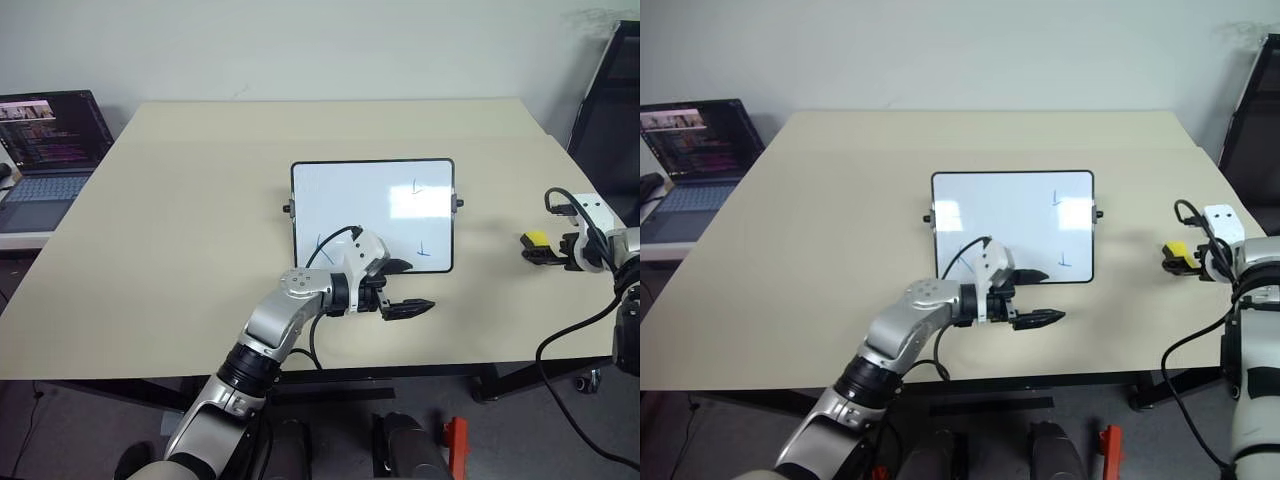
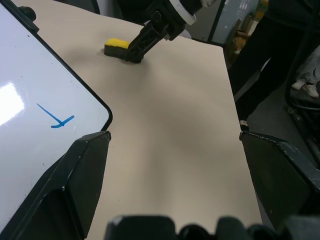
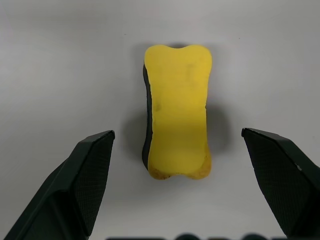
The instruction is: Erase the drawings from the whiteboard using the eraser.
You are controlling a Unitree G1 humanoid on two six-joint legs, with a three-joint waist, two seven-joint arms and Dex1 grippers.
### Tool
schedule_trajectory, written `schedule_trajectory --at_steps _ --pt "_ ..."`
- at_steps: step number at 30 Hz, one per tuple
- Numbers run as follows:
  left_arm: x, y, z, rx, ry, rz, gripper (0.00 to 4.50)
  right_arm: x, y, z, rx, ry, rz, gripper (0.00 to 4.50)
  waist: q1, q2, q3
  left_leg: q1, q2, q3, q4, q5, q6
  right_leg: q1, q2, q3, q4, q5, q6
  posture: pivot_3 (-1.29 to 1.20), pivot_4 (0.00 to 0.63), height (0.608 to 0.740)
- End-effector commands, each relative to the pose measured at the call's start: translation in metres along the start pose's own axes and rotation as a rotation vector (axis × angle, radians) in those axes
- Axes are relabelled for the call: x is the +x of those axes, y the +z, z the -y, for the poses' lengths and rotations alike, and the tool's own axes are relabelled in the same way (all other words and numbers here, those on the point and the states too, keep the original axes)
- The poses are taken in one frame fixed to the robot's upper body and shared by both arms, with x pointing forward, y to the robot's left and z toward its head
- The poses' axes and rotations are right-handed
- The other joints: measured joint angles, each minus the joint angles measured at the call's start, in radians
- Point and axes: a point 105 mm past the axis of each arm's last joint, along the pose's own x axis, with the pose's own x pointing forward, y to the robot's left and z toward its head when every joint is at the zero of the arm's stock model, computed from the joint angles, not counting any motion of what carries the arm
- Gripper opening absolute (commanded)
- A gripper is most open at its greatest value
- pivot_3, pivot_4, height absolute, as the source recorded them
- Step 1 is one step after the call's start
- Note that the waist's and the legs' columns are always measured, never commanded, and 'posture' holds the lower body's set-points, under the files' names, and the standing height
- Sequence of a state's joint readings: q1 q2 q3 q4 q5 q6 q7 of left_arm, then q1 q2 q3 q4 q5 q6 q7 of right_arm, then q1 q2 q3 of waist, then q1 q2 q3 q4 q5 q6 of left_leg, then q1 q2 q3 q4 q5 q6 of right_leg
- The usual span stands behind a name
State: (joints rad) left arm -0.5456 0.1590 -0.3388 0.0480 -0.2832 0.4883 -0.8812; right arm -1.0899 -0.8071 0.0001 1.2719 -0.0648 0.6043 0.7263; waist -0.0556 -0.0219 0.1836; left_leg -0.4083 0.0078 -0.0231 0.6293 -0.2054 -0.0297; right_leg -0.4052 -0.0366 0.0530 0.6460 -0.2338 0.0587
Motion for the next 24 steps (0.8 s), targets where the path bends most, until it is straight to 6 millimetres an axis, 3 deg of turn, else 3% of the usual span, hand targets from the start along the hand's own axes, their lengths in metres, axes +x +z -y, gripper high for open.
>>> schedule_trajectory --at_steps 1,16,24 --pt "0.0 0.009 0.006 0.043 -0.011 0.029 4.5 -0.008 0.02 0.001 -0.036 -0.015 0.053 4.3 0.0 0.0 0.0 0.0 0.0 0.0 0.0 0.0 0.0 0.0 0.0 0.0 0.0 0.0 0.0 0.0 0.15 0.74" --pt "0.001 0.009 0.005 0.038 -0.007 0.03 4.5 -0.005 0.023 -0.006 -0.047 0.006 0.059 4.3 0.0 0.0 0.0 0.0 0.0 0.0 0.0 0.0 0.0 0.0 0.0 0.0 0.0 0.0 0.0 0.0 0.15 0.74" --pt "0.0 0.008 0.004 0.034 0.001 0.028 4.5 0.008 0.014 -0.025 0.002 0.081 0.04 4.3 0.0 0.0 0.0 0.0 0.0 0.0 0.0 0.0 0.0 0.0 0.0 0.0 0.0 0.0 0.0 0.0 0.15 0.74"
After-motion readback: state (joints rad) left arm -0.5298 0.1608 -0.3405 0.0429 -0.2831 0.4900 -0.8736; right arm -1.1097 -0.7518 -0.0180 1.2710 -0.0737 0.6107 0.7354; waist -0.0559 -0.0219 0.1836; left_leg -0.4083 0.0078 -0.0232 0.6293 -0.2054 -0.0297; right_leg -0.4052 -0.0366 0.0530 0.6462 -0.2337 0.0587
